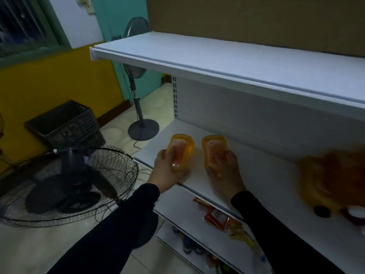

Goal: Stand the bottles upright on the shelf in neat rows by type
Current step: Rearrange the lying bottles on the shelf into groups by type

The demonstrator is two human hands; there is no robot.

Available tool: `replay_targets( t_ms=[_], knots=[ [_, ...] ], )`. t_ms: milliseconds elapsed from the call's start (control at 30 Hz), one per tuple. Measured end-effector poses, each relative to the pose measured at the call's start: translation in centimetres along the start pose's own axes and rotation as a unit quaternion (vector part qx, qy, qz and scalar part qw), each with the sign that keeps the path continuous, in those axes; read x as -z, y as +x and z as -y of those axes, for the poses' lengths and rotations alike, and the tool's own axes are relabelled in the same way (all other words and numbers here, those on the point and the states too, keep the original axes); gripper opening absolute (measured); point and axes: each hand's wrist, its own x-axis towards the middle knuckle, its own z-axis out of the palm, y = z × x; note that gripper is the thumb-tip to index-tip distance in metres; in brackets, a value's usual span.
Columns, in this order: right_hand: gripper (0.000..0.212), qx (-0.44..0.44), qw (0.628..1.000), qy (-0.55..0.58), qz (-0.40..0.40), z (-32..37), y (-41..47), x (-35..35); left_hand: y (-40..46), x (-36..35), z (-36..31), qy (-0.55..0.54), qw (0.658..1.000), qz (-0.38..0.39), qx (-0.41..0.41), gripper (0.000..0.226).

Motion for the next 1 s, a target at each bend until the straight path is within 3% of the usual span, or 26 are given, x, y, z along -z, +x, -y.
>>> replay_targets(
  t_ms=[133, 333, 467, 633, 767, 867, 1000],
  knots=[
    [0.052, -0.009, 0.998, -0.055, 0.041, 0.5, 2.9, -0.8, 2.0, 0.8, 1.2, -0.006, 0.998, 0.05, -0.037, 0.07],
    [0.06, -0.027, 0.998, -0.055, 0.032, 1.6, 6.1, -2.2, 7.3, 1.3, 2.3, -0.007, 1.0, 0.009, -0.023, 0.08],
    [0.061, -0.056, 0.997, -0.06, -0.009, 2.9, 7.9, -4.1, 11.0, 2.3, 3.2, -0.001, 0.999, 0.037, -0.037, 0.083],
    [0.041, -0.077, 0.992, -0.1, -0.026, 3.3, 9.9, -7.1, 14.1, 3.2, 3.8, -0.023, 0.995, 0.08, -0.058, 0.078],
    [0.062, -0.124, 0.982, -0.136, -0.035, 3.5, 10.6, -8.5, 15.4, 3.5, 3.8, -0.009, 0.991, 0.125, -0.04, 0.085],
    [0.054, -0.117, 0.974, -0.191, 0.014, 3.9, 11.0, -8.1, 15.6, 4.3, 3.8, 0.009, 0.988, 0.147, -0.035, 0.084],
    [0.06, -0.152, 0.982, -0.111, 0.009, 5.5, 10.1, -5.5, 14.8, 5.9, 3.2, 0.034, 0.988, 0.125, -0.086, 0.07]
  ],
)
